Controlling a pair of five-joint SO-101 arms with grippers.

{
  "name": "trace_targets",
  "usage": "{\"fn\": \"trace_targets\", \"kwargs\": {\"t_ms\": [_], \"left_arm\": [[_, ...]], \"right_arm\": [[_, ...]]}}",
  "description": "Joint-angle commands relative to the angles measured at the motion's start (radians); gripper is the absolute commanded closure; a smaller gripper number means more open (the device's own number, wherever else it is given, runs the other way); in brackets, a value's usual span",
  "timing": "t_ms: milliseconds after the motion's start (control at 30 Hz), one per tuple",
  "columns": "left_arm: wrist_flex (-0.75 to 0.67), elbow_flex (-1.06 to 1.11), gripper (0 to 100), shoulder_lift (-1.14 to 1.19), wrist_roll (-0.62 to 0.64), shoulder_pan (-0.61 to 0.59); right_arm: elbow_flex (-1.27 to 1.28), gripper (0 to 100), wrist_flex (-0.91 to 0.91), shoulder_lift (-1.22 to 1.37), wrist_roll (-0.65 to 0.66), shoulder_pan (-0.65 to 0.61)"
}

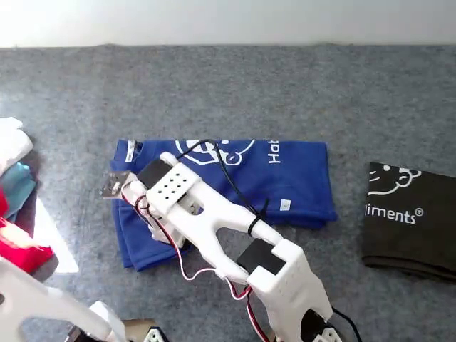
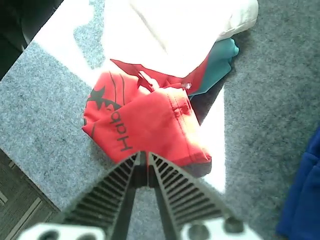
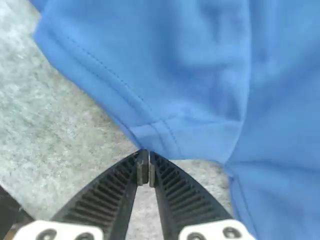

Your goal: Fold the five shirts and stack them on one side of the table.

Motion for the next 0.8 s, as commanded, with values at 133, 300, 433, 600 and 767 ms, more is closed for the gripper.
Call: {"fn": "trace_targets", "kwargs": {"t_ms": [133, 300, 433, 600, 767], "left_arm": [[-0.012, -0.004, 99, -0.025, -0.014, -0.002], [-0.008, -0.004, 99, -0.020, -0.014, -0.002], [-0.006, -0.004, 99, -0.020, -0.014, -0.002], [-0.006, -0.002, 99, -0.018, -0.014, 0.002], [-0.009, 0.033, 98, -0.018, -0.014, 0.003]], "right_arm": [[-0.112, 98.4, 0.028, -0.012, -0.006, -0.068], [-0.110, 82.3, 0.028, -0.002, 0.008, -0.137], [-0.107, 68.3, 0.027, 0.001, 0.014, -0.162], [-0.112, 68.6, 0.004, 0.096, 0.018, -0.200], [-0.114, 73.6, -0.062, 0.159, 0.018, -0.239]]}}
